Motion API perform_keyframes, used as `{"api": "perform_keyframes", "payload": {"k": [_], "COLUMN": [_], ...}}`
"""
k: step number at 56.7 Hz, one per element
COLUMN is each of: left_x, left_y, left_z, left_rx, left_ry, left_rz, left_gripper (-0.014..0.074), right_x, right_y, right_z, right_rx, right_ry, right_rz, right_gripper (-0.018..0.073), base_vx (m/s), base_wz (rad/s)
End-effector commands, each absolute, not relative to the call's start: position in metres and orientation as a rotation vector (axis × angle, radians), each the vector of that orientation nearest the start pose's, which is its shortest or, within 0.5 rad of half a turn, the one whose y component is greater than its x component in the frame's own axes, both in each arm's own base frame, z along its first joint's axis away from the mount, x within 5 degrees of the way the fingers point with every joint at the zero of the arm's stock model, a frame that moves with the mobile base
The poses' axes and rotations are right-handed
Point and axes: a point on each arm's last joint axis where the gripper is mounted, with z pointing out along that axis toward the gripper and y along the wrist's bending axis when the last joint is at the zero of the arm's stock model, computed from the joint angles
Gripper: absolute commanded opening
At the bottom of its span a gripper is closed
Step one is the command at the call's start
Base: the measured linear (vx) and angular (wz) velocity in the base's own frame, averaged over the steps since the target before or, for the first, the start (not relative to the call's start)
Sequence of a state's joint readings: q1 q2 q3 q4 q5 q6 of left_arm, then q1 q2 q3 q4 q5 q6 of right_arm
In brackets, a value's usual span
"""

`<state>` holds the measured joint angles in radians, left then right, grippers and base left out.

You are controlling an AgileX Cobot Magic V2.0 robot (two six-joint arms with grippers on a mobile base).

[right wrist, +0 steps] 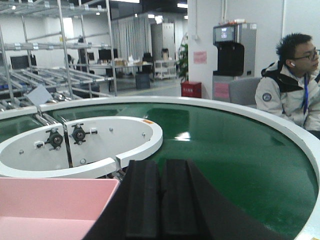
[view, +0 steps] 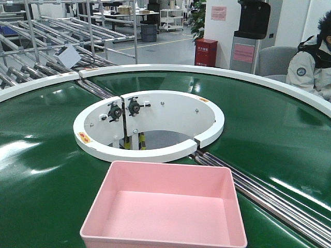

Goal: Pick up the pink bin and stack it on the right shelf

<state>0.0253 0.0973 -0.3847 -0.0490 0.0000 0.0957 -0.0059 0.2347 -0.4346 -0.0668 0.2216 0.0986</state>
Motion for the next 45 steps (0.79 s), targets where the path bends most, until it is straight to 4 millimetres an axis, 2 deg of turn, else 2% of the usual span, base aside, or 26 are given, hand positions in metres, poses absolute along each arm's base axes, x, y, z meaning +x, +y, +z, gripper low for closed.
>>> {"api": "perform_keyframes", "payload": {"k": [1, 7, 14, 20, 31, 37, 45], "left_x": [0.044, 0.067, 0.090, 0.104, 0.124, 0.134, 0.150], "left_y": [0.001, 0.001, 0.002, 0.002, 0.003, 0.003, 0.003], "left_z": [0.365, 0.370, 0.363, 0.356, 0.345, 0.340, 0.333], "left_rx": [0.089, 0.113, 0.109, 0.115, 0.122, 0.125, 0.109], "left_ry": [1.276, 1.382, 1.471, 1.551, 1.639, 1.685, 1.723], "left_rz": [0.158, 0.170, 0.152, 0.146, 0.142, 0.139, 0.122], "left_gripper": [-0.0001, 0.0000, 0.0008, 0.0051, 0.0267, 0.0402, 0.0484], "right_x": [0.071, 0.089, 0.115, 0.134, 0.157, 0.166, 0.183], "right_y": [-0.002, -0.003, -0.003, -0.003, -0.003, -0.003, -0.003], "right_z": [0.359, 0.369, 0.359, 0.353, 0.340, 0.333, 0.319], "right_rx": [0.032, 0.032, 0.032, 0.029, 0.028, 0.028, 0.056], "right_ry": [1.472, 1.515, 1.616, 1.652, 1.733, 1.774, 1.843], "right_rz": [-0.010, -0.011, -0.013, -0.011, -0.010, -0.010, 0.015], "right_gripper": [-0.0011, -0.0008, 0.0003, 0.0040, 0.0181, 0.0306, 0.0419], "base_vx": [0.00, 0.00, 0.00, 0.00, 0.00, 0.00, 0.00], "base_wz": [0.00, 0.00, 0.00, 0.00, 0.00, 0.00, 0.00]}}
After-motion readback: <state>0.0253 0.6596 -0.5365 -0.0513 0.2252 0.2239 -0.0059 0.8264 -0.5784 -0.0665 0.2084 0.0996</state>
